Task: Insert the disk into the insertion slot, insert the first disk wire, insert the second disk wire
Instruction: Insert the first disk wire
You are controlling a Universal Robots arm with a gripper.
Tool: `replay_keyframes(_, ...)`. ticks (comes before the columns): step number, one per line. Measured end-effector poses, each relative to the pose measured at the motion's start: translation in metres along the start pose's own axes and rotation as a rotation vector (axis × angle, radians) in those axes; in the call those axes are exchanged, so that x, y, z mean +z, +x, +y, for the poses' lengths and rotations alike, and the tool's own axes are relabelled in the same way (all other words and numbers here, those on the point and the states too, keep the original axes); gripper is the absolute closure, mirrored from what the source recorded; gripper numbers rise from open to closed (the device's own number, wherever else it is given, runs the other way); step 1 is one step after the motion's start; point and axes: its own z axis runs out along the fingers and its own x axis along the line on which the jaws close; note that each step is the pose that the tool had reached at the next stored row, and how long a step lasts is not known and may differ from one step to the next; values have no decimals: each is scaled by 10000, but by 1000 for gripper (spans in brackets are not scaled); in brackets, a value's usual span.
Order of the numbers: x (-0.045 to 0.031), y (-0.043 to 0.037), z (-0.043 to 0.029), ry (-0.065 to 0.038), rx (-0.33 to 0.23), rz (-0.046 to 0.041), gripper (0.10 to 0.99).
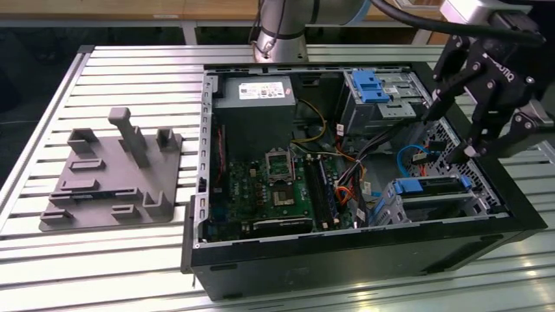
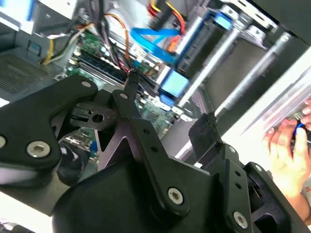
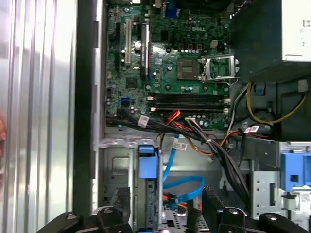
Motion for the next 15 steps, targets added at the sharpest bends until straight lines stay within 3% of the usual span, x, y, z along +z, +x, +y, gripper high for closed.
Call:
replay_keyframes(5, 14, -229, -1, 0, 0, 21, 396)
replay_keyframes(8, 23, -362, -2, -1, 4, 106, 396)
replay_keyframes(9, 25, -398, -2, -1, 7, 190, 396)
replay_keyframes(10, 28, -424, -2, -2, 13, 333, 396)
replay_keyframes(15, 31, -473, -3, -5, 46, 1247, 396)
